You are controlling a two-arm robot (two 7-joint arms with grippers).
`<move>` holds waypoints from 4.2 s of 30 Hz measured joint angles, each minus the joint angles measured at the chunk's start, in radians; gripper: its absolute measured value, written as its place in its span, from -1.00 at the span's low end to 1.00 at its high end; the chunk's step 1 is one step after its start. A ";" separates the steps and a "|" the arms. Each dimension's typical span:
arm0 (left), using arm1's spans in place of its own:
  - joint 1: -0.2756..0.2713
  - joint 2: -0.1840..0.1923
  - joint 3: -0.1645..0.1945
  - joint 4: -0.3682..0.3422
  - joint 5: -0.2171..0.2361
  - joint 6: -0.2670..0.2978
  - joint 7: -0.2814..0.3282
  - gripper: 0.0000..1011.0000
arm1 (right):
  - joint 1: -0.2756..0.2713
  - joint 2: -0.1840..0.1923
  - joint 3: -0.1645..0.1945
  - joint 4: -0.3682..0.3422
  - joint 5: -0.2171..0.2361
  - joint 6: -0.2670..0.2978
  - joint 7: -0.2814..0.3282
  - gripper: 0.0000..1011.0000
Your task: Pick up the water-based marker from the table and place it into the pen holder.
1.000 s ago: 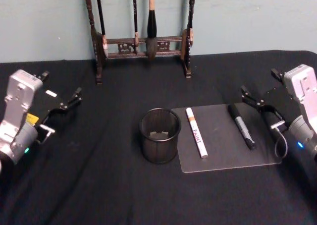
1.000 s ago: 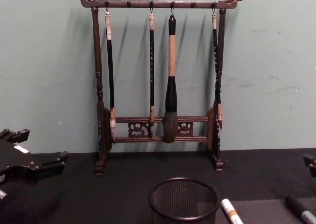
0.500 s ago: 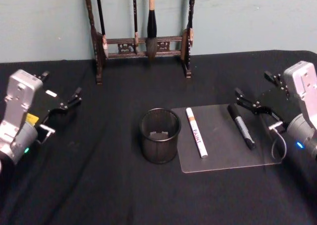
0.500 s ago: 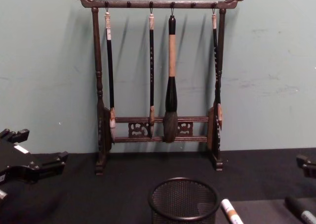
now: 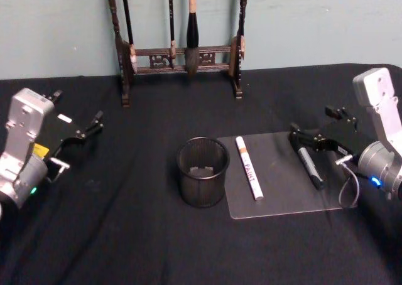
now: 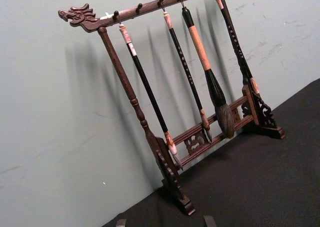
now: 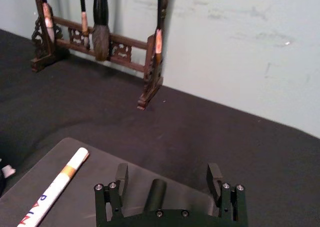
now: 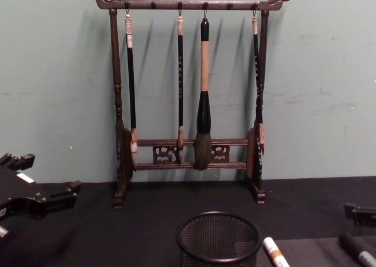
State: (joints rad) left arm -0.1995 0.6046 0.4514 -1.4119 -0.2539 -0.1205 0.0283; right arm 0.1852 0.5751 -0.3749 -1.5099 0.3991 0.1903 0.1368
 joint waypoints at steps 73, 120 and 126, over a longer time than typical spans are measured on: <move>0.000 0.000 0.000 0.000 0.000 0.000 0.000 0.98 | 0.013 -0.134 0.065 0.100 -0.092 0.219 0.113 0.98; 0.000 0.000 0.000 0.000 0.000 0.000 0.000 0.98 | 0.013 -0.132 0.065 0.093 -0.089 0.215 0.117 -0.59; 0.000 0.000 0.000 0.000 0.000 0.000 0.000 0.98 | 0.004 -0.132 0.081 0.063 -0.104 0.177 0.136 -0.59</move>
State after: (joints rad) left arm -0.1995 0.6047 0.4514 -1.4119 -0.2539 -0.1205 0.0283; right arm 0.1891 0.4429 -0.2940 -1.4468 0.2947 0.3676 0.2730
